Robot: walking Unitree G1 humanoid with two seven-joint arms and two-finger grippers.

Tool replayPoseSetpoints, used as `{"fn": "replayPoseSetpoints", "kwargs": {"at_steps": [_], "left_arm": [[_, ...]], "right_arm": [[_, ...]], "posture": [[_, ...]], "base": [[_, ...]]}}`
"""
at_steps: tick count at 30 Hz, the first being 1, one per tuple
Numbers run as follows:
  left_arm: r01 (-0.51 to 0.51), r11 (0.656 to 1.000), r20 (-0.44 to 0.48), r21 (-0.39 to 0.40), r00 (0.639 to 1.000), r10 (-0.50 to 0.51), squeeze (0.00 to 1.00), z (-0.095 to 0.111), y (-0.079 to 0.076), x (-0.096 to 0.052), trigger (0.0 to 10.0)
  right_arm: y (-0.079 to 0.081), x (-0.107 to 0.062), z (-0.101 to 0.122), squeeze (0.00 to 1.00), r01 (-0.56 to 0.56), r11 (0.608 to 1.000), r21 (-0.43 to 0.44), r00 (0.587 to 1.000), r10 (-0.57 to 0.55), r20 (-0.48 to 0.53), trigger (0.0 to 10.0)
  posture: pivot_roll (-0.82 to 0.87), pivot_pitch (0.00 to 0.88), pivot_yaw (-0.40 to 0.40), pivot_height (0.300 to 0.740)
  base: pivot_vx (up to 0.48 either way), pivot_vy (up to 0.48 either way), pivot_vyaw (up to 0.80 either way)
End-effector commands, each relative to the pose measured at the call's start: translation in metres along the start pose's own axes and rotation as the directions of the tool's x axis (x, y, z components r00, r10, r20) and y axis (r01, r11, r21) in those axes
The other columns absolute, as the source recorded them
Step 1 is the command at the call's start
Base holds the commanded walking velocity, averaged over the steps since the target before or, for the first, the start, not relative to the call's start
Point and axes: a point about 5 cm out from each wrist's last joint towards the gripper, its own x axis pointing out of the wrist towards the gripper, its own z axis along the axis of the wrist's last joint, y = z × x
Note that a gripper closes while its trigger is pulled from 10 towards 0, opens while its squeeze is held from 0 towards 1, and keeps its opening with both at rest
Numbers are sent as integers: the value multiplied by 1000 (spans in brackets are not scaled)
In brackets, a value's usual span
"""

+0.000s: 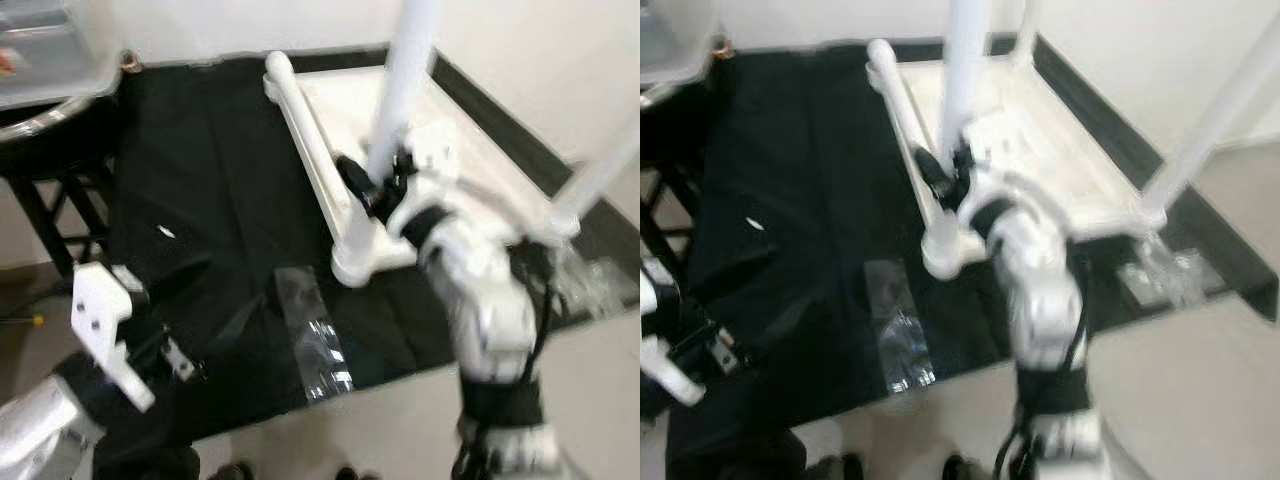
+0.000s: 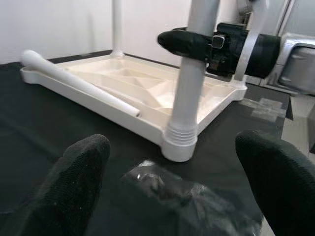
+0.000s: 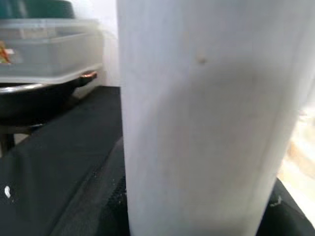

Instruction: Building children table

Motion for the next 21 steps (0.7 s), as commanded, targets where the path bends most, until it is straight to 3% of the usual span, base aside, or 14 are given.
{"fn": "replayPoseSetpoints", "kwargs": {"at_steps": [1,4,5,8,9,12,13,17,21], "left_arm": [[19,999,2,27,1000,-19,0,2,-3,0,10000],[31,999,4,16,1000,-31,0,1,-6,-2,10000],[35,999,5,5,999,-35,0,0,-8,-3,10000],[37,999,5,-2,999,-37,0,-1,-9,-3,10000],[48,999,9,-16,999,-48,0,-1,-10,-2,10000],[66,997,0,-42,998,-66,0,-8,-17,-1,10000],[63,997,0,-46,998,-63,0,-10,-18,0,10000],[55,998,-6,-41,998,-55,0,-13,-20,4,10000],[84,995,-12,-45,996,-85,0,-17,-27,10,10000]], "right_arm": [[4,-8,-51,0,21,1000,10,963,-18,-270,0],[1,4,-45,0,22,999,23,972,-16,-235,0],[0,7,-41,0,18,1000,26,975,-11,-220,510],[-1,9,-39,0,15,999,28,978,-9,-210,510],[-1,10,-37,0,4,1000,27,979,1,-203,9725],[0,8,-24,0,29,999,23,986,-25,-167,10000],[-1,8,-20,1000,-7,1000,30,990,11,-143,10000],[-6,10,-11,1000,-59,998,30,993,62,-102,10000],[-20,16,6,1000,-254,967,16,966,254,-39,10000]], "posture": [[46,284,-95,740],[44,272,-94,740],[45,268,-94,740],[45,268,-94,740],[45,265,-95,740],[46,255,-88,740],[45,255,-86,740],[45,254,-83,740],[43,255,-77,740]], "base": [[0,0,0],[0,0,0],[0,0,0],[0,0,0],[0,0,0],[0,0,0],[0,0,0],[0,0,0],[0,0,0]]}}
